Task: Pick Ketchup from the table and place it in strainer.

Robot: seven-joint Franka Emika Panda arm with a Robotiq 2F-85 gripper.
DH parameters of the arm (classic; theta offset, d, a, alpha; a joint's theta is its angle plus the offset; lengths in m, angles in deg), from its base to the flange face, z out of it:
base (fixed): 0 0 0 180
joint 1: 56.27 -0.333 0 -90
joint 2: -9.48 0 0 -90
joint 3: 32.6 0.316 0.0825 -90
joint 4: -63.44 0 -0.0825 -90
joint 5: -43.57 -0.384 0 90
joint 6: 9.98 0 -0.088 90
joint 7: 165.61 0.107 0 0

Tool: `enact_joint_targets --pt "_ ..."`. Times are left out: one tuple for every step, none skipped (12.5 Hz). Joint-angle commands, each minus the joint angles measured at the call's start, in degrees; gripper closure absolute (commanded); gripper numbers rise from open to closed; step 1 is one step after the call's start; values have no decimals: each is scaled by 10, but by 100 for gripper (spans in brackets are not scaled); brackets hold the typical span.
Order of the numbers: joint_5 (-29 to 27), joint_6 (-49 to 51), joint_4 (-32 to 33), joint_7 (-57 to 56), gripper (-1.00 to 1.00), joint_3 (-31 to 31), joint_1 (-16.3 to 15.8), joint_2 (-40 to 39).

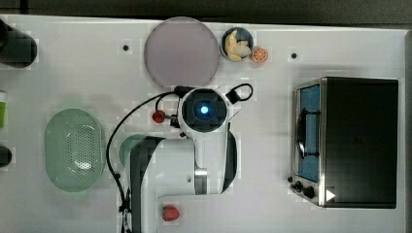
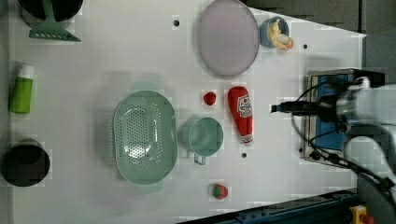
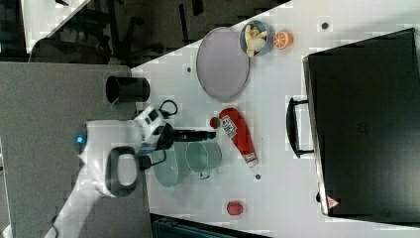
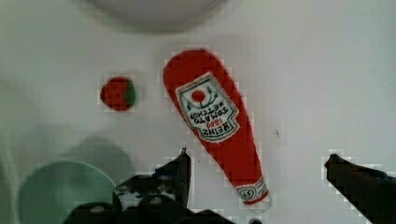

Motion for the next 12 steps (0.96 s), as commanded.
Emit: enact_joint_targets --pt "0 -68 27 -166 -100 8 -3 -6" --pt "0 -96 36 -172 -100 9 -4 -24" --pt "0 -120 44 -172 -100 8 -4 -42" --pt "0 -140 49 -171 -100 8 -4 -60" --pt "0 -156 52 -168 -100 8 -4 -78" --pt "0 -169 52 -168 -100 8 -4 -96" --pt "0 -179 52 -168 -100 8 -4 -112" --pt "0 -190 53 -168 -100 8 -4 -125" --pt "0 -202 53 -168 -100 7 -4 -137" --pt "0 -210 52 -168 -100 6 -4 -148" --pt "0 -215 52 -168 -100 6 -4 -157" --pt "0 -216 53 -168 -100 6 -4 -164"
